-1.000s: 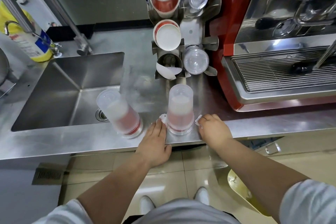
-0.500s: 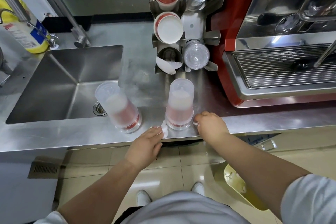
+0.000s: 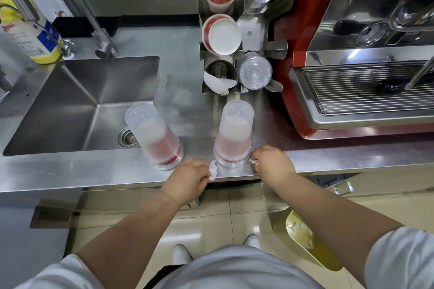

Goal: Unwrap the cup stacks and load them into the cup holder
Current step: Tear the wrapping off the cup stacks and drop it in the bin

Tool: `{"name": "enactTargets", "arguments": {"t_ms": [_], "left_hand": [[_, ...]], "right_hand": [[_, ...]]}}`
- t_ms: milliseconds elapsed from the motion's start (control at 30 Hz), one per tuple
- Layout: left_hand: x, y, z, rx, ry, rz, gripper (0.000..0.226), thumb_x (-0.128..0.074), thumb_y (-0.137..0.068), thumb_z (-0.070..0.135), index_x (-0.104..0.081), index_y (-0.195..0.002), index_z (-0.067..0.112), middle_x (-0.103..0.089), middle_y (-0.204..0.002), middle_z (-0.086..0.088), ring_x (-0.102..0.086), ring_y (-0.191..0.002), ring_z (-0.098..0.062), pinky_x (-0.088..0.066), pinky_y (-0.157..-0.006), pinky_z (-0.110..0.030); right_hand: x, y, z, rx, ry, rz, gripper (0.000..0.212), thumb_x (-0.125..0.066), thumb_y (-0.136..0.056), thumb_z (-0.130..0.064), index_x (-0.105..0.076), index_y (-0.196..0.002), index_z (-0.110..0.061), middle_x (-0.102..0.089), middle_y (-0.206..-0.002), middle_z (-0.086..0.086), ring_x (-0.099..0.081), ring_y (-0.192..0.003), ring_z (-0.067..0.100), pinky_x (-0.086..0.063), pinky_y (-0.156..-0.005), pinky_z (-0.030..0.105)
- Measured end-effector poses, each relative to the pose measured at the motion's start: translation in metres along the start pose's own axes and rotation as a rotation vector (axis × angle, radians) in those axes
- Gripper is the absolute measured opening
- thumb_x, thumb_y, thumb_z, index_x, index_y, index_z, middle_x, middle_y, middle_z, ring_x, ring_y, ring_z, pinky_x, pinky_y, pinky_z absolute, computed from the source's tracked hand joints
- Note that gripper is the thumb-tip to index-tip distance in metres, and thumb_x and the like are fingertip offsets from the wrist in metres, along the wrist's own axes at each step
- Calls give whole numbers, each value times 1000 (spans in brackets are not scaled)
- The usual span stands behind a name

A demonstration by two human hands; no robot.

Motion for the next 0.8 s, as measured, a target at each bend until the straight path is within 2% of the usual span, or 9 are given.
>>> {"name": "enactTargets", "arguments": {"t_ms": [67,133,200,300,467,633,800], "left_hand": [[1,1,-1,40,15,3,21,-63,-78,11,-73,-96,17,-71,-98,1,-62,-89,-29,-50,-83,-29],[0,1,-4,88,22,-8,39,-63,-83,8,-67,-121,19,-68,-111,1,-57,-103,-27,-40,-90,-24],[-3,0,-3,102,15,-49,45,-60,-87,10,-61,-130,21,-65,-117,-1,-54,-109,-25,-38,-94,-24],[-4,0,-2,88,2,-102,29,-59,-88,13,-70,-114,17,-64,-110,-3,-56,-106,-28,-47,-96,-35],[-3,0,-4,112,-25,-166,28,-55,-89,14,-70,-111,18,-62,-114,-1,-55,-108,-23,-42,-94,-26],[2,1,-3,126,-14,-200,27,-55,-87,16,-70,-108,19,-63,-110,-1,-57,-106,-22,-44,-88,-25],[10,-4,6,110,3,-240,30,-54,-88,21,-70,-113,23,-63,-114,5,-59,-106,-16,-48,-87,-27]], "right_hand": [[0,1,0,4,13,1,31,-53,-81,-8,-66,-106,-20,-61,-109,7,-57,-101,31,-46,-79,32],[0,2,-1,1,20,1,28,-54,-81,-9,-66,-104,-20,-61,-108,6,-57,-99,31,-46,-78,32],[1,2,-1,0,25,-5,27,-54,-82,-11,-66,-104,-21,-60,-108,6,-58,-99,31,-46,-78,31],[0,1,-2,7,41,-45,28,-58,-81,-13,-67,-106,-22,-60,-110,5,-59,-100,29,-47,-80,31],[3,2,-2,10,54,-133,22,-58,-78,-14,-68,-95,-25,-61,-108,5,-60,-98,27,-44,-72,26],[13,5,2,21,43,-177,23,-58,-81,-22,-72,-98,-27,-70,-109,-4,-62,-104,20,-49,-85,24],[33,13,-6,113,71,-217,23,-57,-84,-23,-73,-100,-23,-73,-105,-6,-63,-102,16,-39,-78,15]]}}
Point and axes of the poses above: each hand's wrist, its own y-axis away from the middle knuckle, its own x-axis out of the back of the hand, z = x × y, the point moved 9 cm from there along -y, towards the middle knuckle
